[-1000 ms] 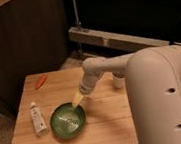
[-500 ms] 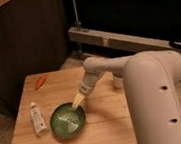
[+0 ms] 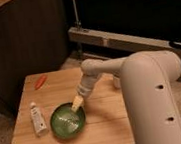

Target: Pick up the ceramic bowl

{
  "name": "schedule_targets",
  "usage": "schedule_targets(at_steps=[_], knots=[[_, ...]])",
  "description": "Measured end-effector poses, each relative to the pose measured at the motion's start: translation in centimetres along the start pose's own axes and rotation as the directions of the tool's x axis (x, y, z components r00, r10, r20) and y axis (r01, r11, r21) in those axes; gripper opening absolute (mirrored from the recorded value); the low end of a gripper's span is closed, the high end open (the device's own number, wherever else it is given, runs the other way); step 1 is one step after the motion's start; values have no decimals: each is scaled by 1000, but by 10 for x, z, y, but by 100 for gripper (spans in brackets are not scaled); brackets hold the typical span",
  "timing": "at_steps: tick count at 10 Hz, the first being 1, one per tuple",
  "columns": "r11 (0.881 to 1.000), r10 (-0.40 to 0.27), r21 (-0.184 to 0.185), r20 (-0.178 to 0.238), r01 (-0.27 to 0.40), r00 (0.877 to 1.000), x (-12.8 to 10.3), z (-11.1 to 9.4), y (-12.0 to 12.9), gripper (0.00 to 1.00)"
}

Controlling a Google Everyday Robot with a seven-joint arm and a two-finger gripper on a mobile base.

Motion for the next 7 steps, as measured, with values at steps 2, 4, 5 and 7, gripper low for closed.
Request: schedule_targets(at_steps=[2,4,5,7], knots=[[1000,-4,0,-16,4,1000,1,5,3,80],[1000,-11,-3,-26,11,1000,2,8,7,80],[1000,-14,-4,-29,14,999,3,9,8,80],[1000,-21,-4,-27,20,999,1,8,11,67]])
